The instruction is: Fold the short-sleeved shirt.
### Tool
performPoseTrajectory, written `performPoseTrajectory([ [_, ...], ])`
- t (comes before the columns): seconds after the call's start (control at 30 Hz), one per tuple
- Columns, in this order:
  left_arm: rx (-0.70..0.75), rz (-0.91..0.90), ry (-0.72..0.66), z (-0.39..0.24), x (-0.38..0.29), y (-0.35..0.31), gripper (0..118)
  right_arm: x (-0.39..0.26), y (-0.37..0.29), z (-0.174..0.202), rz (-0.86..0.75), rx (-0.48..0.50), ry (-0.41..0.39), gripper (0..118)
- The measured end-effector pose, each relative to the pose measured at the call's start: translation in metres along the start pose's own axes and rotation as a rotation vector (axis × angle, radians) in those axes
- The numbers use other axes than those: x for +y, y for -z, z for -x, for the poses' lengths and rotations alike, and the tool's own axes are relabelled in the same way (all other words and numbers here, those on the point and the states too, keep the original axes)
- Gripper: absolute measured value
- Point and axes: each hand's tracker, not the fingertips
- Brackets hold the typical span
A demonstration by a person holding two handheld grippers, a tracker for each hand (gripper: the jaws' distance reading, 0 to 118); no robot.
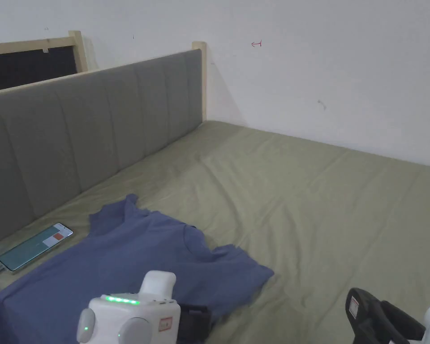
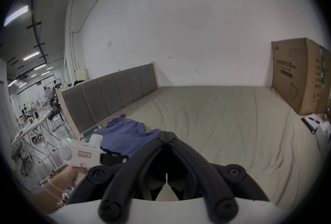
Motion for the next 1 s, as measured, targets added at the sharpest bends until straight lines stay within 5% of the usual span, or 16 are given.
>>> performPoseTrajectory([
  [0.3, 0.205, 0.152, 0.082, -0.013, 0.004, 0.056, 116, -0.012, 0.013, -0.012, 0.078, -0.004, 0.036, 0],
  [0.4, 0.191, 0.16, -0.038, -0.005, 0.014, 0.054, 113, -0.015, 0.013, -0.013, 0.093, -0.006, 0.042, 0],
  [0.53, 0.207, 0.164, -0.041, -0.002, 0.022, 0.048, 89, -0.017, 0.01, -0.016, 0.104, 0.0, 0.058, 0],
  [0.6, 0.233, 0.097, -0.067, -0.001, 0.022, 0.038, 51, -0.017, 0.006, -0.017, 0.104, 0.001, 0.057, 0],
  [0.63, 0.233, 0.06, -0.108, 0.001, 0.021, 0.034, 19, -0.017, 0.005, -0.018, 0.101, 0.0, 0.054, 0],
  [0.67, 0.251, 0.068, -0.141, 0.007, 0.022, 0.033, 8, -0.016, 0.004, -0.019, 0.1, -0.004, 0.053, 0],
  [1.0, 0.105, 0.05, -0.3, 0.024, 0.048, -0.018, 8, 0.001, -0.02, -0.04, 0.044, -0.043, 0.09, 0],
])
